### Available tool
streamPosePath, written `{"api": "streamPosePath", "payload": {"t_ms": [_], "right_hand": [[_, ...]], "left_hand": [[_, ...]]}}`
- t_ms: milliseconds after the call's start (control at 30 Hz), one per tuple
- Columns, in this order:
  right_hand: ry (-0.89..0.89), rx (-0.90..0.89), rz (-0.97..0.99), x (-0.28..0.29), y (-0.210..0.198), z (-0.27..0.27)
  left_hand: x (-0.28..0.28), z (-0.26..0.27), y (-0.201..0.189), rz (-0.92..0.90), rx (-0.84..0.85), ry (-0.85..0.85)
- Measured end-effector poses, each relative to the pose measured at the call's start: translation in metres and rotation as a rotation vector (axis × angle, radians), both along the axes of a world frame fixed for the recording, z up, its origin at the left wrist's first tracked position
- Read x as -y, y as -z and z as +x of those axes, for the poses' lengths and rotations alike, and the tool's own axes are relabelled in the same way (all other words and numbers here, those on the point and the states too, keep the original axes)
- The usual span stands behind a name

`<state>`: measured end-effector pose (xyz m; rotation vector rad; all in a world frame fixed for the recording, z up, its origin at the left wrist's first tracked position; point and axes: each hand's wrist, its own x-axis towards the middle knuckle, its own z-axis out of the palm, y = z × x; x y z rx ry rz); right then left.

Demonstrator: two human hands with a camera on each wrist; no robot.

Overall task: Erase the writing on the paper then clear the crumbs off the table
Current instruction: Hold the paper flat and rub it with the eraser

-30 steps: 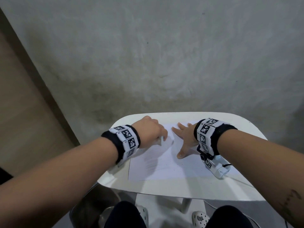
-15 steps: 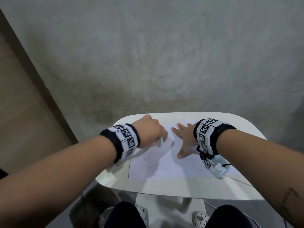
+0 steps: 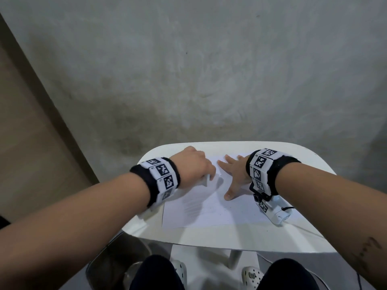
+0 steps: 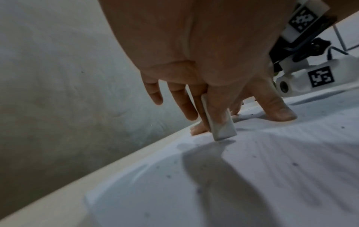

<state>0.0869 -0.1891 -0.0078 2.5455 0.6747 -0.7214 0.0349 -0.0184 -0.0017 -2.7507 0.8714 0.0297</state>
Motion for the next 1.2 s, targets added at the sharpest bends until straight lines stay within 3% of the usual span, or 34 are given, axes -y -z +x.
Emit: {"api": "streamPosePath", "payload": {"t_ms": [133, 333, 533, 667, 833, 933, 1067, 1200], "right_hand": [[0.002, -0.007, 0.027, 0.001, 0.002, 0.001], [-0.007, 0.01, 0.04, 0.0, 0.004, 0.001], [0.005, -0.006, 0.019, -0.001, 0.001, 0.0], [0.011, -0.003, 0.052, 0.0, 0.003, 0.001], [0.0, 0.027, 0.055, -0.002, 0.007, 0.001], [0.014, 0.023, 0.045, -0.002, 0.006, 0.002], [0.019, 0.029, 0.025, 0.0, 0.003, 0.001], [0.017, 0.033, 0.071, 0.002, 0.005, 0.001]], "left_hand": [[-0.023, -0.011, 0.012, -0.113, -0.032, 0.022], [-0.044, -0.028, -0.003, 0.095, -0.175, -0.03], [0.011, -0.003, 0.001, -0.014, -0.007, 0.05], [-0.014, -0.017, 0.007, -0.082, -0.033, 0.055], [-0.04, -0.032, -0.003, 0.104, -0.165, -0.011], [-0.018, -0.022, -0.004, 0.151, -0.11, -0.005], [0.005, -0.017, 0.002, 0.075, -0.006, 0.014], [-0.033, -0.034, 0.005, -0.017, -0.093, -0.042]]}}
